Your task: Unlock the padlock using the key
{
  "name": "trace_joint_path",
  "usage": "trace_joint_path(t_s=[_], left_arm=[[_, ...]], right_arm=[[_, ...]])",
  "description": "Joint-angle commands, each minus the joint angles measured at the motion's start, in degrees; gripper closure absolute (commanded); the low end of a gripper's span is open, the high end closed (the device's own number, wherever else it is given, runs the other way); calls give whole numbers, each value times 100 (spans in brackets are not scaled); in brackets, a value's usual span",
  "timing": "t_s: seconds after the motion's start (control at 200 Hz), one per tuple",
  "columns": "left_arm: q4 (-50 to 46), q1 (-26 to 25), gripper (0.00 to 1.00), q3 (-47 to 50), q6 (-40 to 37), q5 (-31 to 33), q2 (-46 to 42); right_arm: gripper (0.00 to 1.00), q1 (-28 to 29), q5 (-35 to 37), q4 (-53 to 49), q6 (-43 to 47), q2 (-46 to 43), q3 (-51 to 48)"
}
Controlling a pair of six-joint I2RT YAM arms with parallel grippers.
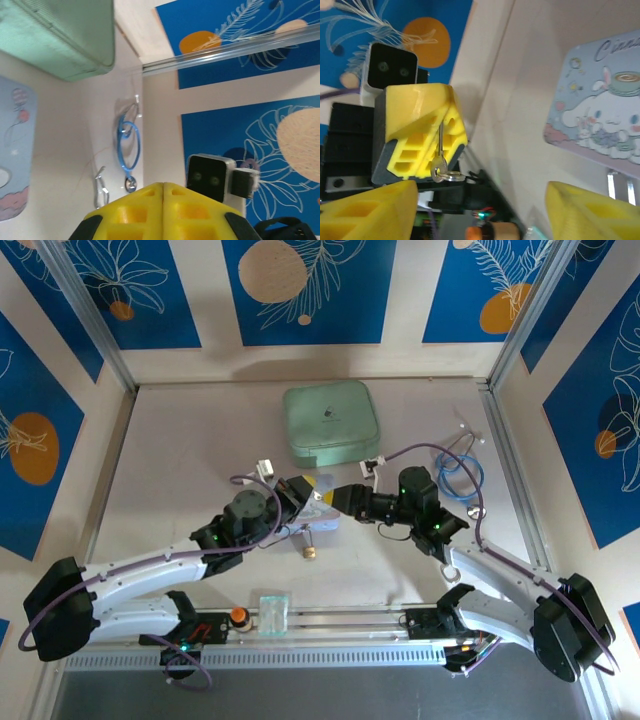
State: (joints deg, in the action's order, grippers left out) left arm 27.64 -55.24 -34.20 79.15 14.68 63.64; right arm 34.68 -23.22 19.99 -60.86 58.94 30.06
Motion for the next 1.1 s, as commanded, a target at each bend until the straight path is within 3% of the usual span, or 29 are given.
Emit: trace_joint_path(t_s=[0.0,0.295,0.355,0.405,0.43,0.5,0.585,0.775,0.971,1.096], left_arm=[[637,23,100,-32,-222,26,117],[546,20,100,-100,-205,151,197],[571,16,100,-107,-202,175,206],[505,23,100,-131,-214,207,194],[470,21,100,-149,-229,213,191],[469,25,100,-158,-249,210,200],[558,19,100,-150,-191,142,241],[511,22,100,-137,-138,153,224],[563,22,100,-121,-59,133,268],[736,19,100,-12,146,156,327]], right_arm=[[38,4,-272,842,-406,-40,-74],[51,-70,-320,1165,-594,86,-46],[61,-84,-363,1177,-578,122,-20],[80,-83,-393,1177,-560,162,4],[84,-84,-402,1175,-565,183,12],[82,-60,-443,1174,-529,261,53],[72,-49,-408,1127,-491,327,63],[65,-6,-455,1296,-496,500,105],[70,74,-481,1611,-617,689,98],[83,74,-512,1614,-610,698,90]])
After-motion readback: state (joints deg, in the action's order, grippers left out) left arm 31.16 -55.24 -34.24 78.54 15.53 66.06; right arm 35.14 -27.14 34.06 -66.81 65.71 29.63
